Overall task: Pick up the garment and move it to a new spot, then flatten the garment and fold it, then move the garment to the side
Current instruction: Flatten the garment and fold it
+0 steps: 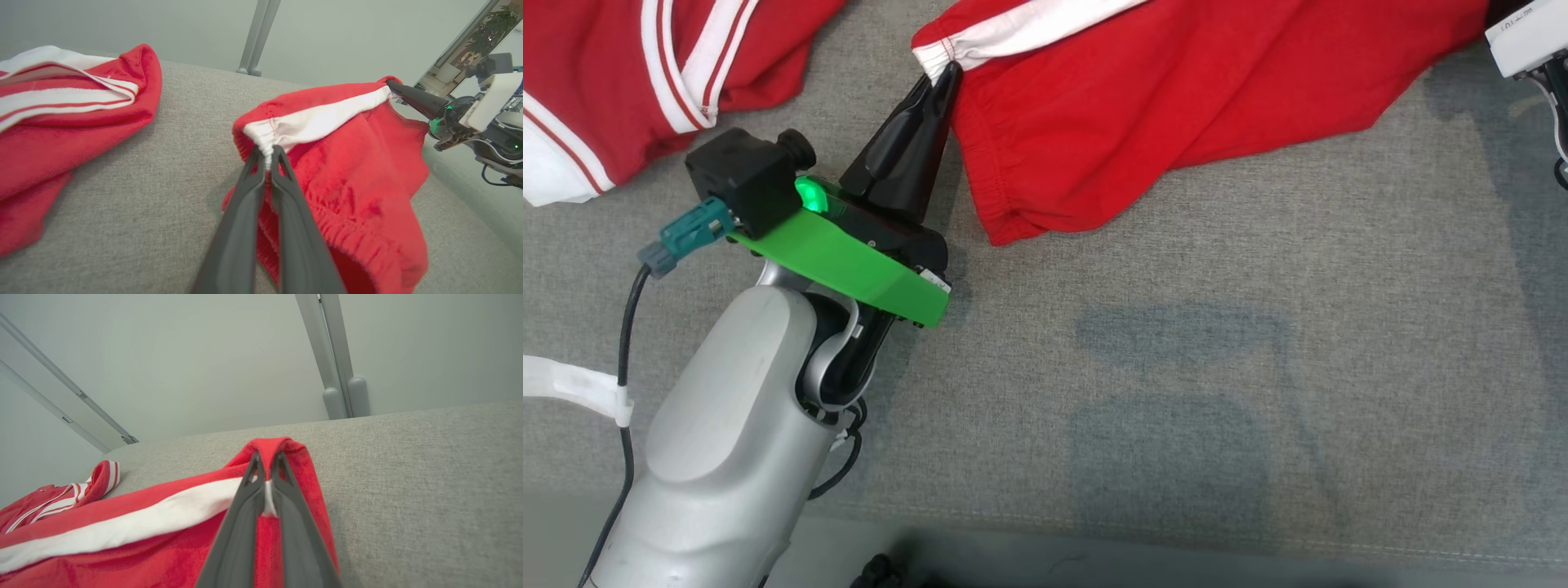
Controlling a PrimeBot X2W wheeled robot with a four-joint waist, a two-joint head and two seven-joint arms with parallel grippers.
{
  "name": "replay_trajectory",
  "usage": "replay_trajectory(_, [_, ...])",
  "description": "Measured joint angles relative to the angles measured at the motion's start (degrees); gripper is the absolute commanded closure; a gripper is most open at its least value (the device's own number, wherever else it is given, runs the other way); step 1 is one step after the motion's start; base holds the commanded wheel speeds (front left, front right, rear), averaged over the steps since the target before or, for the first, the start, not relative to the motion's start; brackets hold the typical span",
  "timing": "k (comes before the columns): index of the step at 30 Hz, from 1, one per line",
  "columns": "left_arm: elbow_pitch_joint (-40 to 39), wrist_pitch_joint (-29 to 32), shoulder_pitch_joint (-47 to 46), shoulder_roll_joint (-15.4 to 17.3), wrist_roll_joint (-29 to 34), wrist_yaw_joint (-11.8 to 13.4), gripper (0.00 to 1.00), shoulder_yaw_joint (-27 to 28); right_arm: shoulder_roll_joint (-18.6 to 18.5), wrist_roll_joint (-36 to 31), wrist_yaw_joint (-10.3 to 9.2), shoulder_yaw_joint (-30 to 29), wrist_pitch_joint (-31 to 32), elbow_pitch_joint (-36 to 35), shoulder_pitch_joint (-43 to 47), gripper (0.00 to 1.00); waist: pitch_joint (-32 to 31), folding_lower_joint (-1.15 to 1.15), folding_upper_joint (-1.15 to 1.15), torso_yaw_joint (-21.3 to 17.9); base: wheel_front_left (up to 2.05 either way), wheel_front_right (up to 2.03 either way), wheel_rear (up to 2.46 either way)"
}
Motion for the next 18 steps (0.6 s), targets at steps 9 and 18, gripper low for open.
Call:
replay_trajectory(9, [2.03, -0.85, -1.64, -0.48, 0.01, 0.00, 1.00, -1.04, 1.66, -0.14, 0.00, 1.19, 0.45, 5.05, -3.72, 0.68, 1.37, 0.00, 0.00, 1.45, 0.00, 0.00, 0.00])
replay_trajectory(18, [4.12, -1.47, -3.02, -0.68, 0.51, 0.00, 0.00, -1.59, 3.71, -0.48, 0.00, 3.72, -0.25, 8.28, -5.64, 0.00, 1.24, 0.00, 0.00, 1.38, 0.00, 0.00, 0.00])
